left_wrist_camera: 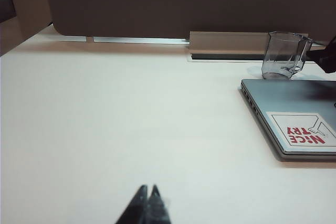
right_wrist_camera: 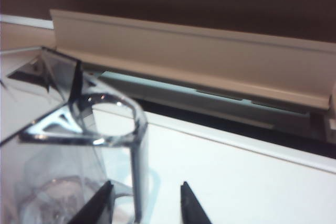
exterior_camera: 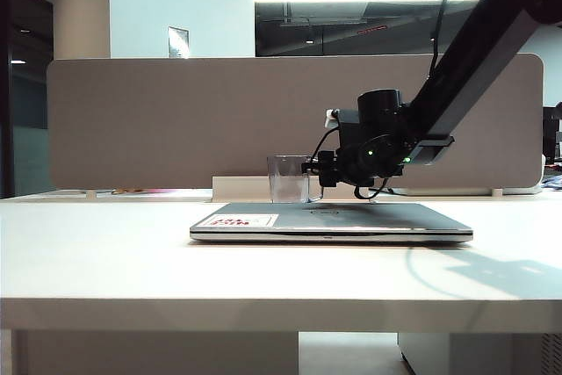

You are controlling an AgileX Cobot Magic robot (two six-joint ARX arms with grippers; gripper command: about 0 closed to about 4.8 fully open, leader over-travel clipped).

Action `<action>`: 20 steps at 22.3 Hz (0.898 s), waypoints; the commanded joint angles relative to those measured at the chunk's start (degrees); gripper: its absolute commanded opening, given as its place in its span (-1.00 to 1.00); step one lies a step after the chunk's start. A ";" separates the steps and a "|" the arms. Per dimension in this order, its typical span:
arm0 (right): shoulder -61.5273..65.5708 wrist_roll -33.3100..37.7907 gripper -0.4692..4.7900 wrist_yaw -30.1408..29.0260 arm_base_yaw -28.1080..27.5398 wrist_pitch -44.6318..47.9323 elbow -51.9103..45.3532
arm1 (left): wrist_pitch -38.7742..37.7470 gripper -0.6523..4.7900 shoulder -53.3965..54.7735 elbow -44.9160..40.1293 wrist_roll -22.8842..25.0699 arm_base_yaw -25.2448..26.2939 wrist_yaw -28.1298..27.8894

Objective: Pick up the water cup and place it on the side of the laptop close to you.

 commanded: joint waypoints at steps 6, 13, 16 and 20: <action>1.31 -0.11 -0.13 0.31 0.09 2.60 1.29 | 1.66 -0.77 0.07 0.09 0.35 -0.07 -0.17; 3.89 0.35 -0.13 0.00 0.09 2.45 4.66 | 1.84 -0.77 0.07 0.09 0.35 -0.07 -0.17; 5.18 0.33 -0.13 -0.04 0.11 2.23 6.80 | 2.01 -0.77 0.07 0.09 0.35 -0.07 -0.17; 6.80 0.39 -0.13 -0.11 0.11 2.25 9.60 | 2.03 -0.77 0.07 0.09 0.35 -0.07 -0.17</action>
